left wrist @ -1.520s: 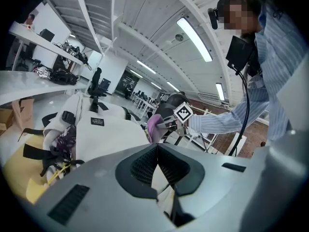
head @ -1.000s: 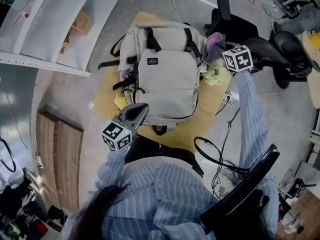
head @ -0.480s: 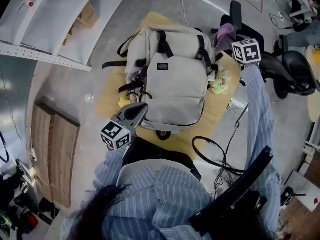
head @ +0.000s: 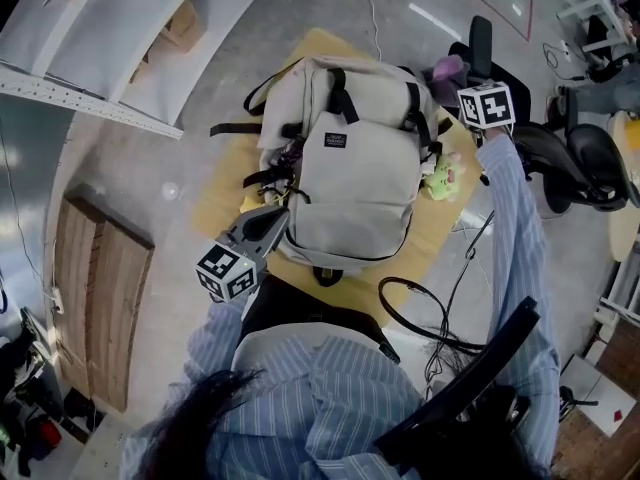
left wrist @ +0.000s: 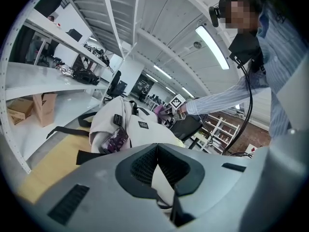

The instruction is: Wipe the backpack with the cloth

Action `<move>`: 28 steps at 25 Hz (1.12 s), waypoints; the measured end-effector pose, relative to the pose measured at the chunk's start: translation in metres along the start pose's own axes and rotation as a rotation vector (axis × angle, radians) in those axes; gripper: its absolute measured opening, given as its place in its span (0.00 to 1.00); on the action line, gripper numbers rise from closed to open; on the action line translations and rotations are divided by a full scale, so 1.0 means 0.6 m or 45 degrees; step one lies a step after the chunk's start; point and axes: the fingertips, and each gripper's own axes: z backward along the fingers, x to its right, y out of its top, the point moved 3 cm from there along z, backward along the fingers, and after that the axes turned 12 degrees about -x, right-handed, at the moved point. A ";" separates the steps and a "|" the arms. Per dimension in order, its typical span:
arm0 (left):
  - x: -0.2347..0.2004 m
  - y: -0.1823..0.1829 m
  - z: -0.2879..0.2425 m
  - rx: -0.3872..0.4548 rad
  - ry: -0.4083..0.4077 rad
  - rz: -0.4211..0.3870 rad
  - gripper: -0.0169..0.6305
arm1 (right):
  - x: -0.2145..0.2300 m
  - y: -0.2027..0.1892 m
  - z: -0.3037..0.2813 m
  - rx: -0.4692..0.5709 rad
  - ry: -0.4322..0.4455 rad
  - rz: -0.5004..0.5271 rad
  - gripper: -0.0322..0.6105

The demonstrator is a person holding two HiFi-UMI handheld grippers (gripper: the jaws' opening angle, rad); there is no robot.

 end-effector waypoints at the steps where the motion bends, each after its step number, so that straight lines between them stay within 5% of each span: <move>1: -0.002 -0.003 0.001 0.000 0.001 0.004 0.03 | -0.014 0.000 -0.005 -0.012 0.021 0.032 0.11; 16: -0.036 -0.023 0.056 0.084 0.058 0.053 0.03 | -0.151 0.130 0.002 0.032 0.095 0.377 0.11; 28: -0.080 -0.059 0.157 0.156 0.203 0.150 0.03 | -0.334 0.281 -0.005 0.117 0.249 0.621 0.11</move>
